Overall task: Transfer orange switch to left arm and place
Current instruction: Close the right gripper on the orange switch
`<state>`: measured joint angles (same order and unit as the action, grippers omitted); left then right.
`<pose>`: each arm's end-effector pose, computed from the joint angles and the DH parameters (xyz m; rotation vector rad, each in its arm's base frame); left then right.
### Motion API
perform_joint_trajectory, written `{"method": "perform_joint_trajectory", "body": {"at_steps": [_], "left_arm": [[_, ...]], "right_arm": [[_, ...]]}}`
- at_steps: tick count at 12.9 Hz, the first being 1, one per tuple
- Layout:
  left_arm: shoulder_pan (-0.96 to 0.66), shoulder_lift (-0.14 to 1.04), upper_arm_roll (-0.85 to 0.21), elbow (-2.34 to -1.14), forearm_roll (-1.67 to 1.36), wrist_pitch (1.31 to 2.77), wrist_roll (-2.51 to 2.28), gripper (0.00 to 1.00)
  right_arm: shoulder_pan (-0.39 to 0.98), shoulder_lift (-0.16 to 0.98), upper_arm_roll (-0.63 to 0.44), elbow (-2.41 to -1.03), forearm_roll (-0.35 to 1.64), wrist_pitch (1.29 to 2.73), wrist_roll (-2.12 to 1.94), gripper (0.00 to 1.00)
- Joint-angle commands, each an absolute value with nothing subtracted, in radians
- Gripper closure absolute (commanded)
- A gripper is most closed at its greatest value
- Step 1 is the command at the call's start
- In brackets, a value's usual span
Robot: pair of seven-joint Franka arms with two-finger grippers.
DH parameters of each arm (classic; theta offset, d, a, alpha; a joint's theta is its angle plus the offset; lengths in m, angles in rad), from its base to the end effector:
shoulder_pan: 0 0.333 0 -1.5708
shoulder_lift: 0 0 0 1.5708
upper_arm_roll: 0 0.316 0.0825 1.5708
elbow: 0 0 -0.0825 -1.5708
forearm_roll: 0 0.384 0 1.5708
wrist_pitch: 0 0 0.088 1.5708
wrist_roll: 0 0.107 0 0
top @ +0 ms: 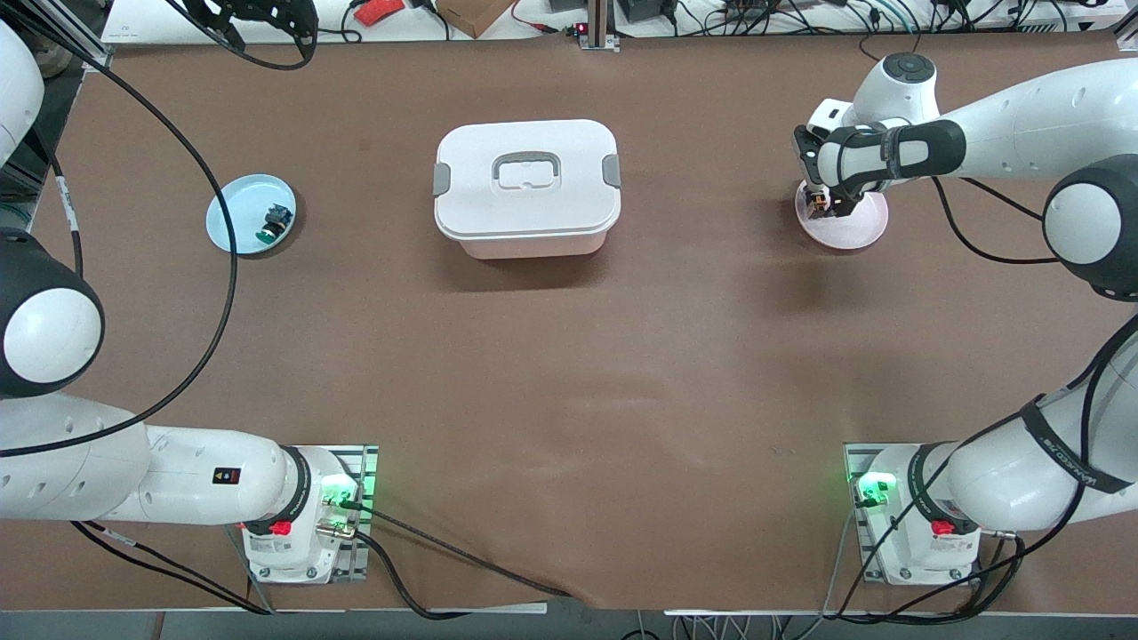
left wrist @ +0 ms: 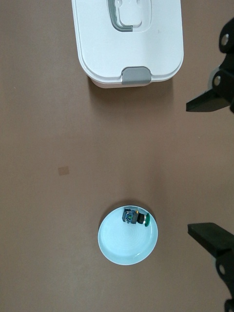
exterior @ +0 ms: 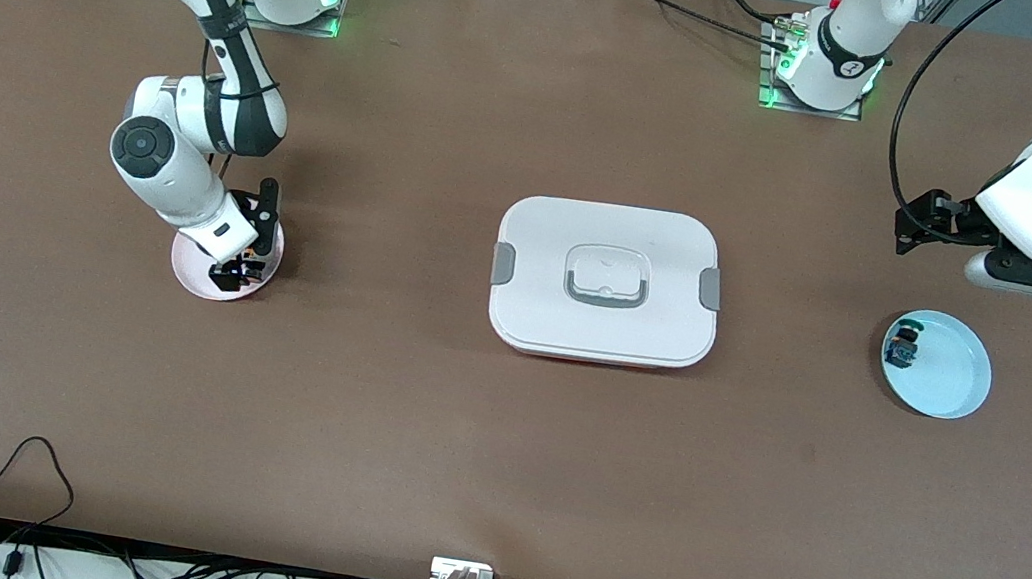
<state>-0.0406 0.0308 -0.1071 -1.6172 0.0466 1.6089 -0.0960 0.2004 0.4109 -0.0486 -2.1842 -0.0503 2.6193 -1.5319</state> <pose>0.5598 -0.0775 0.5888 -3.0924 0.0841 0.0516 0.5559 0.0859 0.1999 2.0037 2.3541 -0.0153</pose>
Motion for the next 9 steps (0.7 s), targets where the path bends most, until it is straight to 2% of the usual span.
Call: {"method": "perform_joint_trajectory", "body": {"at_steps": [1,5,6,9], "left_arm": [[-0.041,0.041,-0.109,-1.586,0.038,1.583,-0.106,0.00],[-0.041,0.041,-0.109,-1.586,0.038,1.583,-0.107,0.00],[-0.041,0.041,-0.109,-1.586,0.038,1.583,-0.106,0.00],[-0.043,0.041,-0.109,-1.586,0.038,1.583,-0.106,0.00]], "right_arm": [[0.193,0.423,-0.040,-2.194,-0.035,2.661,-1.549,0.00],[0.193,0.437,-0.032,-2.194,-0.034,2.686,-1.549,0.00],[0.193,0.436,-0.031,-2.195,-0.034,2.686,-1.549,0.07],[0.192,0.436,-0.031,-2.195,-0.032,2.686,-1.549,0.38]]}}
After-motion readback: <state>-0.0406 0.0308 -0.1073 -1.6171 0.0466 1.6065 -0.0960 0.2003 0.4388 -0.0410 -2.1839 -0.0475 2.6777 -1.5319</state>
